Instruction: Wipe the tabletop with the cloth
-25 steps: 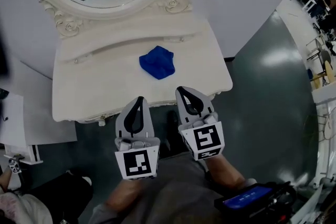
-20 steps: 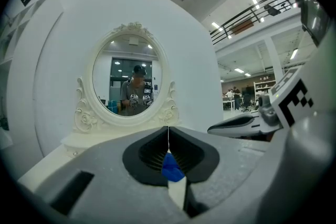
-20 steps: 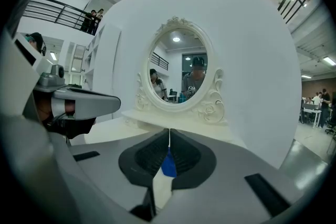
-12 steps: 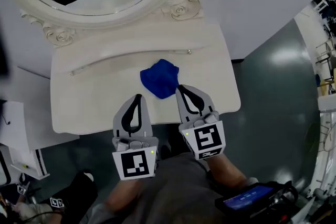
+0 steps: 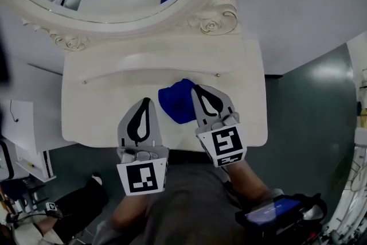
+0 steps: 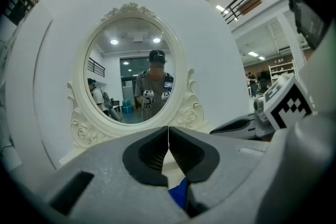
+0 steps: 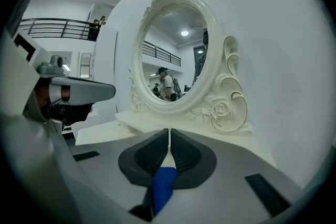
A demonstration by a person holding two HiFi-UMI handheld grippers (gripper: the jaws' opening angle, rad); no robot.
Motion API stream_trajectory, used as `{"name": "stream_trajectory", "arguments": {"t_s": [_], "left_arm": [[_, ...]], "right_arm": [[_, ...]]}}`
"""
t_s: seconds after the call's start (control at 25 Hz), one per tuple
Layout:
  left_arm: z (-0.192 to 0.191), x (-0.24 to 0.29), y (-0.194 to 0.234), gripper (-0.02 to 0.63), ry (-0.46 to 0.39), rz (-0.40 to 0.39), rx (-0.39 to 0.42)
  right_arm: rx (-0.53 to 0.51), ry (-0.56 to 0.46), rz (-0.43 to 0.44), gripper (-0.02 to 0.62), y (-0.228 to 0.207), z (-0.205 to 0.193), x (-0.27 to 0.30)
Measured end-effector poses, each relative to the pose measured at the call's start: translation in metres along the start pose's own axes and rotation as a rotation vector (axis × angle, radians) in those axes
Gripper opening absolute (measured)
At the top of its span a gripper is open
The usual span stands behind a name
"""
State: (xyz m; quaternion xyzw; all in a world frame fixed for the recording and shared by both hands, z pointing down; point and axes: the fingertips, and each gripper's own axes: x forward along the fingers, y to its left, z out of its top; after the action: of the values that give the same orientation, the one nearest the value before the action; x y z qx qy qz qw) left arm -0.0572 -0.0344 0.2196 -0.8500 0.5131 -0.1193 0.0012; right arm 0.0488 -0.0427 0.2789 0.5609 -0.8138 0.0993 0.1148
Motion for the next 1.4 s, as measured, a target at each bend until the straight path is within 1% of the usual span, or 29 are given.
{"name": "stream_trajectory", "arguments": {"t_s": [0.08, 0.24, 0.4, 0.52, 0.56, 0.6, 0.64, 0.72, 0.84, 0.96, 1.04, 1.16, 1.28, 1.36, 1.4], "left_arm": [[0.002, 0.003, 0.005, 0.017, 0.003, 0.019, 0.003], [-0.003, 0.012, 0.016, 0.017, 0.021, 0.040, -0.016], [-0.023, 0.023, 0.025, 0.017, 0.059, 0.033, -0.052], [-0.044, 0.033, 0.030, 0.017, 0.083, 0.016, -0.077], [-0.051, 0.037, 0.032, 0.017, 0.090, 0.010, -0.085], [-0.059, 0.041, 0.033, 0.017, 0.100, 0.004, -0.094], [-0.067, 0.044, 0.033, 0.017, 0.111, -0.001, -0.105], [-0.081, 0.051, 0.034, 0.017, 0.134, -0.010, -0.129], [-0.103, 0.060, 0.031, 0.017, 0.170, -0.026, -0.153], [-0.122, 0.068, 0.027, 0.017, 0.205, -0.044, -0.172], [-0.132, 0.071, 0.025, 0.017, 0.225, -0.057, -0.183], [-0.146, 0.074, 0.022, 0.017, 0.252, -0.069, -0.199], [-0.154, 0.078, 0.021, 0.017, 0.264, -0.074, -0.212], [-0.156, 0.079, 0.020, 0.017, 0.268, -0.080, -0.214], [-0.157, 0.080, 0.020, 0.017, 0.270, -0.083, -0.213]], "right_arm": [[-0.006, 0.011, 0.030, 0.017, 0.002, 0.000, 0.007], [-0.023, 0.044, 0.079, 0.017, 0.011, -0.006, 0.023], [-0.042, 0.099, 0.114, 0.017, 0.021, -0.023, 0.037], [-0.047, 0.132, 0.117, 0.019, 0.024, -0.040, 0.047], [-0.048, 0.146, 0.115, 0.028, 0.025, -0.047, 0.051], [-0.049, 0.165, 0.119, 0.094, 0.026, -0.055, 0.054], [-0.051, 0.187, 0.128, 0.174, 0.028, -0.063, 0.057], [-0.057, 0.224, 0.168, 0.232, 0.035, -0.078, 0.063], [-0.079, 0.257, 0.255, 0.289, 0.050, -0.099, 0.070], [-0.106, 0.297, 0.319, 0.325, 0.062, -0.120, 0.073], [-0.124, 0.345, 0.352, 0.342, 0.069, -0.136, 0.073], [-0.207, 0.440, 0.376, 0.359, 0.074, -0.163, 0.072], [-0.272, 0.471, 0.354, 0.359, 0.072, -0.175, 0.076], [-0.272, 0.464, 0.315, 0.354, 0.065, -0.174, 0.079], [-0.270, 0.462, 0.291, 0.332, 0.061, -0.172, 0.080]]}}
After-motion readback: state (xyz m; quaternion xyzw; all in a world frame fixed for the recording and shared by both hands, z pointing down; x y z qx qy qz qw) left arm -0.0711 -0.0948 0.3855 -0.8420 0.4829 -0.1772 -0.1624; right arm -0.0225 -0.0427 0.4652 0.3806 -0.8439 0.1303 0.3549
